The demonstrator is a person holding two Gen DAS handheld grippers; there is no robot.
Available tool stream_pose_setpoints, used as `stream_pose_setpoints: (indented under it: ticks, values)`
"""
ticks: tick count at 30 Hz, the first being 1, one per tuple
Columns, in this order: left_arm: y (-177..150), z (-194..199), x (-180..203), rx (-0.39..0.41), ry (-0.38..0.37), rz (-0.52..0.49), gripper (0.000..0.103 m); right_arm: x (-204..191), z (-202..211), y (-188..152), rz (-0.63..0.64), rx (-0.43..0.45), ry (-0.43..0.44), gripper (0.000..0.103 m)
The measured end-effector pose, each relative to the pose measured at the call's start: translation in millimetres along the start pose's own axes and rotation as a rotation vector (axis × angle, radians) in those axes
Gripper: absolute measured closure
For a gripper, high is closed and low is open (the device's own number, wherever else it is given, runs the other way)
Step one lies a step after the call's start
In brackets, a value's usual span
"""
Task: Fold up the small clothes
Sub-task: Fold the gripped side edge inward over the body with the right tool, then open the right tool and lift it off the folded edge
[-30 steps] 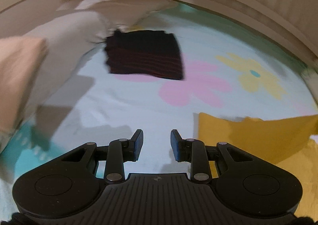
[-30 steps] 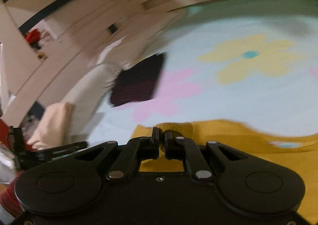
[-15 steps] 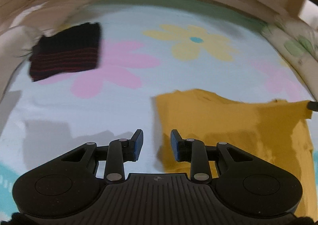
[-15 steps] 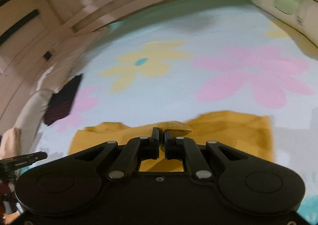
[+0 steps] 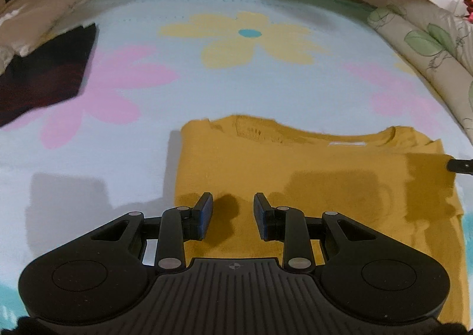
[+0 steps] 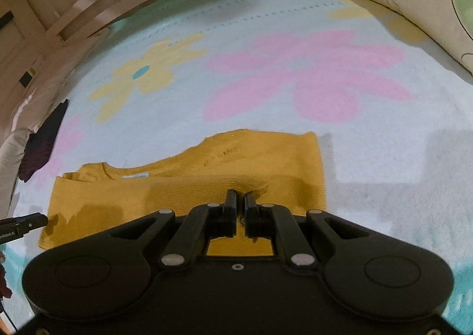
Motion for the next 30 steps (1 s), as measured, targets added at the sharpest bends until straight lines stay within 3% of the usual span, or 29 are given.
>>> stream_pose_setpoints:
  ticks: [3, 12, 21, 27, 30]
  values:
    - [-8, -6, -1, -0.03, -0.008, 0.009, 0.074, 7, 0, -1, 0.007, -0.01, -0.016, 0.091]
    - [-1, -2, -19, 0.012, -0.003, 0.094, 0.074, 23, 7, 0, 0.024, -0.033, -0.051, 0.091]
    - [-7, -9, -12, -0.012, -0.018, 0.057, 0.073, 39, 4, -4, 0.06, -0.057, -0.119, 0.092]
    - [-18, -18, -23, -0.036, 0.019, 0.052, 0.066, 38, -1, -17, 0.066, -0.092, -0.111, 0.091]
    - [-14, -16, -44, -0.023, 0.116, 0.113, 0.058, 36, -1, -18, 0.07, -0.096, -0.107, 0.09]
Point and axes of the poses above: each gripper's, at about its wrist camera, not at the fingertips, and z roughly against the way its jaws point, x to its right, y to its top, the point moved 10 cm from there along -z, roughly the way its jaws point, and after that the axes turned 14 degrees about x, right-handed, at the moved point
